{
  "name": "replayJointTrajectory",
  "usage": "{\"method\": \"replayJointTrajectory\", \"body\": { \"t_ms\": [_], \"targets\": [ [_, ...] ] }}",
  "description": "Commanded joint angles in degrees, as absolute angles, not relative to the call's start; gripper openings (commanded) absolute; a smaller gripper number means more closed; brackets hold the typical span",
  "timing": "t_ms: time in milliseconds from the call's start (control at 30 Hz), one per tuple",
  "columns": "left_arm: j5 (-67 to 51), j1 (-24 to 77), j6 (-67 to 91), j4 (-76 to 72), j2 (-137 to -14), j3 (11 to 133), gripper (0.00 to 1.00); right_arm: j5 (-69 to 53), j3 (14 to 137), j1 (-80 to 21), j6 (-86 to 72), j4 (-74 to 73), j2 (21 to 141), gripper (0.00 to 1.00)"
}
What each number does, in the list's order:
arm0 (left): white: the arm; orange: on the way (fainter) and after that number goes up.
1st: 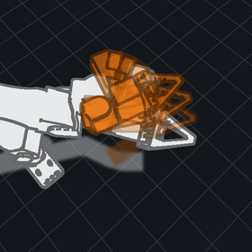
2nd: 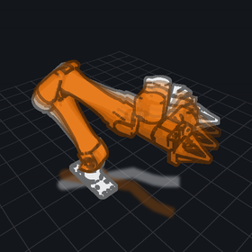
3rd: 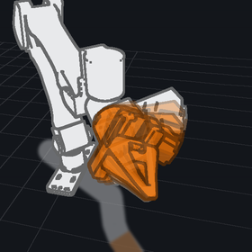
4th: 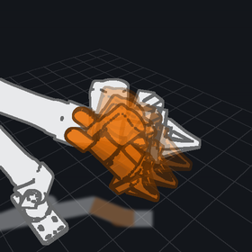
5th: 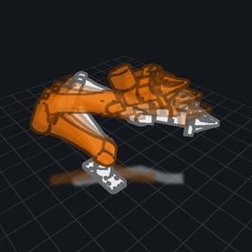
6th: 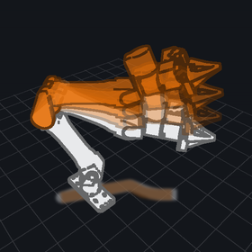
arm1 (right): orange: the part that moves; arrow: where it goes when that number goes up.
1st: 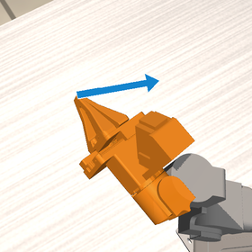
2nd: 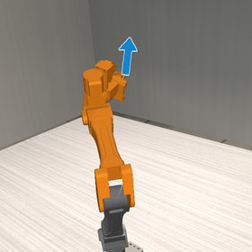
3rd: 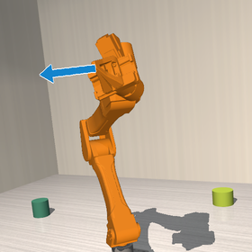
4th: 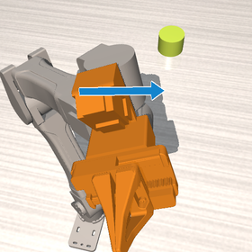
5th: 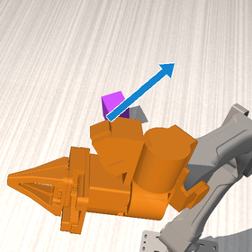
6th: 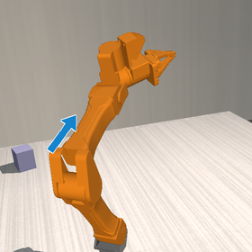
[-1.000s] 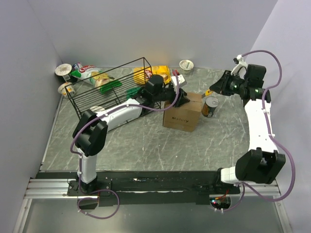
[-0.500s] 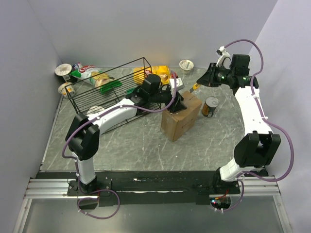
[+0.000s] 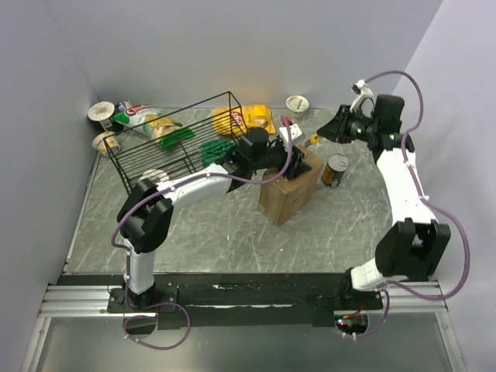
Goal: Unpack the express box
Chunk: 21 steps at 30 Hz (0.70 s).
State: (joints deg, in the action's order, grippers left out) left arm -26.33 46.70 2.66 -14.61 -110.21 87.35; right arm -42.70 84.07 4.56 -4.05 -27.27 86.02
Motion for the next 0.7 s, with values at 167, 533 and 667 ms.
{"method": "replayJointTrajectory", "body": {
  "t_ms": [167,533,667],
  "targets": [
    [-13.18,48.34,2.81,-13.19,-113.90,83.06,0.55,-40.69,64.70,7.47,-18.89,-10.64,71.55,0.00],
    [-10.72,48.34,2.02,-11.69,-114.96,81.30,0.46,-42.01,58.28,12.65,-22.85,-11.16,66.72,0.00],
    [-7.74,48.34,1.32,-11.51,-115.66,80.86,0.44,-40.61,58.53,12.83,-22.24,-11.69,63.81,0.00]
  ]
}}
